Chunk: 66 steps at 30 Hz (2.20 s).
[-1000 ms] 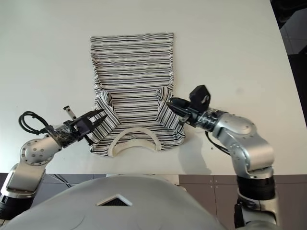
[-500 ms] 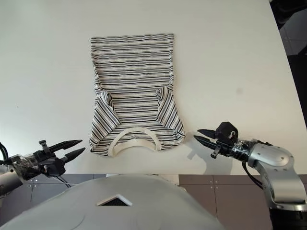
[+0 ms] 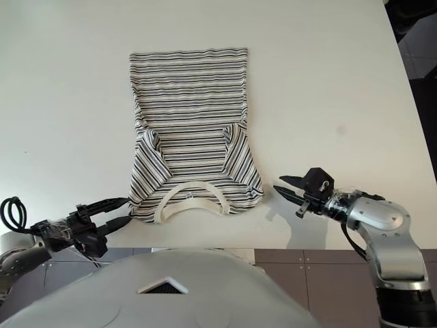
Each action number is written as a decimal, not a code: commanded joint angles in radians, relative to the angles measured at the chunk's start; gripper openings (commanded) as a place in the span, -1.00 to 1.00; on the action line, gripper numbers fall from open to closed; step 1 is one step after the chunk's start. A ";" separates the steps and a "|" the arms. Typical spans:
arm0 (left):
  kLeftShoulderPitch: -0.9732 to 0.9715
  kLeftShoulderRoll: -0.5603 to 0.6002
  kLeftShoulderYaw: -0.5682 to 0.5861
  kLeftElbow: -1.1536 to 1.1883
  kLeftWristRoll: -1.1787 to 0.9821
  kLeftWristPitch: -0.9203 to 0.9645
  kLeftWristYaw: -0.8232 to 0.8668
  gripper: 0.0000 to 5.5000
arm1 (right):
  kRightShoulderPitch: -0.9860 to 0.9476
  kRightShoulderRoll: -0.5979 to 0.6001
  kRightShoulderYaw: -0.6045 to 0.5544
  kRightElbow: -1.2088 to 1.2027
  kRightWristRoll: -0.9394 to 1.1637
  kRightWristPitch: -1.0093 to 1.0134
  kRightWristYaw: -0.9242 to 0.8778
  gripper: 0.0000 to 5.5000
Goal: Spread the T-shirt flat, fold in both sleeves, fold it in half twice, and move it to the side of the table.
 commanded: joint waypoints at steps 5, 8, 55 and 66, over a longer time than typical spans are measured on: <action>-0.038 0.001 -0.095 0.067 0.139 0.099 0.016 -0.02 | -0.050 -0.005 0.031 0.006 -0.010 0.017 -0.004 -0.54; -0.028 0.021 -0.111 0.061 0.121 0.092 0.019 -0.18 | -0.052 -0.006 0.032 0.007 -0.013 0.016 -0.006 -0.54; -0.060 0.120 -0.209 0.079 0.047 0.131 0.025 -0.96 | -0.165 -0.128 0.309 0.387 -0.684 -1.011 -0.234 -0.34; -0.068 0.122 -0.200 0.027 -0.008 0.119 0.020 -0.96 | -0.151 -0.153 0.317 0.291 -0.455 -0.865 -0.149 -0.95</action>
